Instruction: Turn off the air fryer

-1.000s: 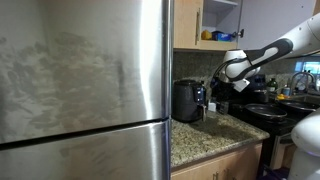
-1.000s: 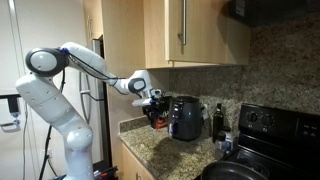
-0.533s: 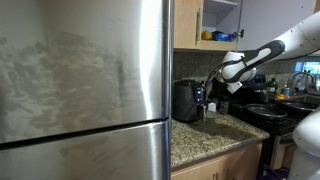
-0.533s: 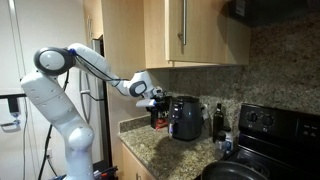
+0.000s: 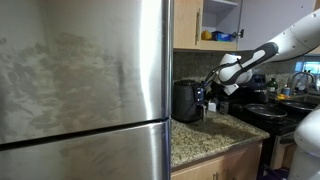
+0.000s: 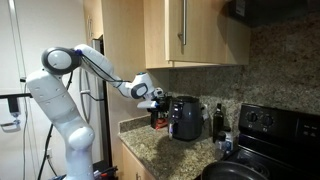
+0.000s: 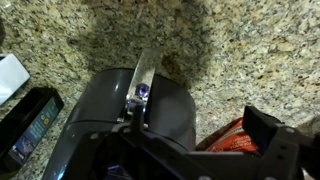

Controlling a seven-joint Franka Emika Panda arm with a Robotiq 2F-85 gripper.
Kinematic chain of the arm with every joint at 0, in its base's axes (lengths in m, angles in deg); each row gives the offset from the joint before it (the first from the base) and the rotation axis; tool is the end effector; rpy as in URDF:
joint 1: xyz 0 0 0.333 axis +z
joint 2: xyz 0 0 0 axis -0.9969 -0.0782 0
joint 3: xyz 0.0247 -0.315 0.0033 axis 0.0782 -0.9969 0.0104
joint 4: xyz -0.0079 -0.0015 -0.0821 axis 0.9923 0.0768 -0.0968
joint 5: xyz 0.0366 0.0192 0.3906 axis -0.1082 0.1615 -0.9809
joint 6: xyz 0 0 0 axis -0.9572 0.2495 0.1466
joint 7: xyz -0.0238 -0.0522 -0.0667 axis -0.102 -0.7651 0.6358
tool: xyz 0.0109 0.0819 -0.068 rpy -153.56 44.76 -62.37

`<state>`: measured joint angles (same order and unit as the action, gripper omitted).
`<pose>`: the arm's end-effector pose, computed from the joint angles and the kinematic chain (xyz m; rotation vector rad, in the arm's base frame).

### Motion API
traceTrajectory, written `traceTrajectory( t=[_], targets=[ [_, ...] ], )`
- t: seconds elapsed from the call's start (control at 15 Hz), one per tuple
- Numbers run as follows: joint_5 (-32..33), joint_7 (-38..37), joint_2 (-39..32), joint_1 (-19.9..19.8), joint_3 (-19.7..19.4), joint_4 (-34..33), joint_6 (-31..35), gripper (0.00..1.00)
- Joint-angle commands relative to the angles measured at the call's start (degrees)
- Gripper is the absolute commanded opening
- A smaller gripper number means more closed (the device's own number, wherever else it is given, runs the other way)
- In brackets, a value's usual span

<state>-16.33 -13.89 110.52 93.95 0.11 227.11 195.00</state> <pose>0.4469 0.0239 0.4382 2.9178 0.6817 0.6839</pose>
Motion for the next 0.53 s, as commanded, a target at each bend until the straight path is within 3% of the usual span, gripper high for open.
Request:
traceTrajectory(
  t=[0.0,0.07,0.13,0.47],
  targets=[
    [-2.7,1.36,-6.31,0.8,-0.18,-3.69,2.45,1.0],
    [-3.84,1.64,-7.56,1.13,-0.32,-4.61,2.58,1.0],
    [-1.92,0.35,-3.55,-0.37,0.85,-1.82,1.26,1.0],
    [-3.74,1.33,-8.12,0.1,0.79,-5.04,1.4,1.0]
  ],
)
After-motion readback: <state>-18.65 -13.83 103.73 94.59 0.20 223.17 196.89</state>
